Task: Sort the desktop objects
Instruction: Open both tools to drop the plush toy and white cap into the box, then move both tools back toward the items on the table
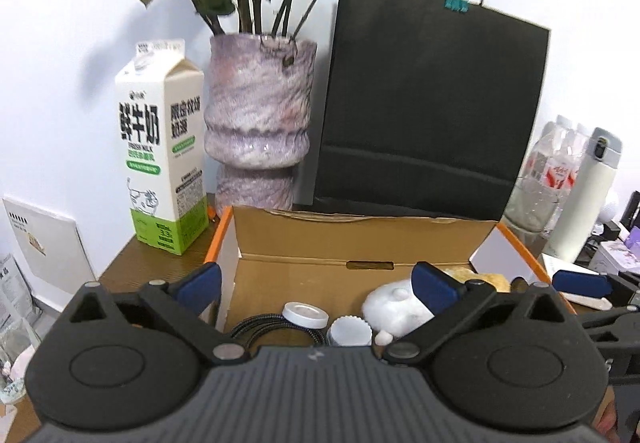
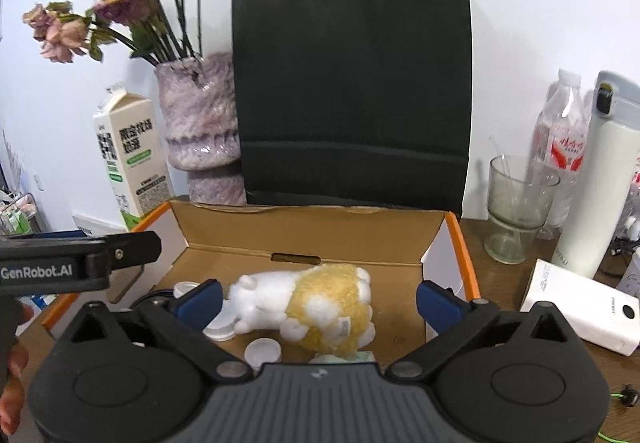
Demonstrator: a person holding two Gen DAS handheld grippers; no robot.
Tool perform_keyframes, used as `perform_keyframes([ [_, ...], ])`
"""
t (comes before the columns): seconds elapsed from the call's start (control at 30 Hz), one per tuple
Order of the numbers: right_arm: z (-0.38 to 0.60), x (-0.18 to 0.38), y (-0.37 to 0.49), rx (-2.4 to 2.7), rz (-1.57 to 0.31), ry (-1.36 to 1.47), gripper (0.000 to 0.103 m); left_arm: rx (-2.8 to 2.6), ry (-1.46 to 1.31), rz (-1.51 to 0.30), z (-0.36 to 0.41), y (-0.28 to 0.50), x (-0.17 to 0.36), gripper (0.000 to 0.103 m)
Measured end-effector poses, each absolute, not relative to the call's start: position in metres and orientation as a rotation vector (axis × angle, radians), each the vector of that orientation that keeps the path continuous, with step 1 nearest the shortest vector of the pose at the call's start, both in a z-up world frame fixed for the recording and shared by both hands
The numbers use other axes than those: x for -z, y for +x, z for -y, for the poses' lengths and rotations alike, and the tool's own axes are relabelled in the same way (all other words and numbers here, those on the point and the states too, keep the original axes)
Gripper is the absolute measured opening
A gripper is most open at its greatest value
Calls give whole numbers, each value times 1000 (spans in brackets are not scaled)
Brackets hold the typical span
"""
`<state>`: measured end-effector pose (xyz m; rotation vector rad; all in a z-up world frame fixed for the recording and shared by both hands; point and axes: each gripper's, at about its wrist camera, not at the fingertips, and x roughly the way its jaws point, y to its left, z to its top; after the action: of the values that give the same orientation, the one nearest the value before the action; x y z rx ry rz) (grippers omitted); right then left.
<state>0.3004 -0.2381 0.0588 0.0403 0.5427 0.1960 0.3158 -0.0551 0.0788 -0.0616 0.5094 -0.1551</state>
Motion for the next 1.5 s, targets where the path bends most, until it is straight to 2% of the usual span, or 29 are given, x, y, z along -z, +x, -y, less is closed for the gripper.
perform_keyframes([
  [0.4, 254, -72, 207, -217, -501, 16, 103, 156, -43, -436, 18, 225, -90, 103],
  [0.67, 266, -53, 141, -202, -545, -20, 103, 200, 6, -509, 12, 167, -72, 103],
  [0.97, 265, -19, 74, -213, -635, -81, 103, 331, 84, -580, 48, 105, -45, 103],
  [1.17, 269, -3, 52, -222, -666, -81, 103, 379, 127, -668, 77, 91, -20, 88],
  [1.33, 270, 0, 44, -219, -651, -75, 103, 376, 88, -724, 88, 91, -6, 65],
  [1.5, 272, 1, 44, -227, -649, -66, 103, 364, 48, -735, 93, 92, -3, 52],
])
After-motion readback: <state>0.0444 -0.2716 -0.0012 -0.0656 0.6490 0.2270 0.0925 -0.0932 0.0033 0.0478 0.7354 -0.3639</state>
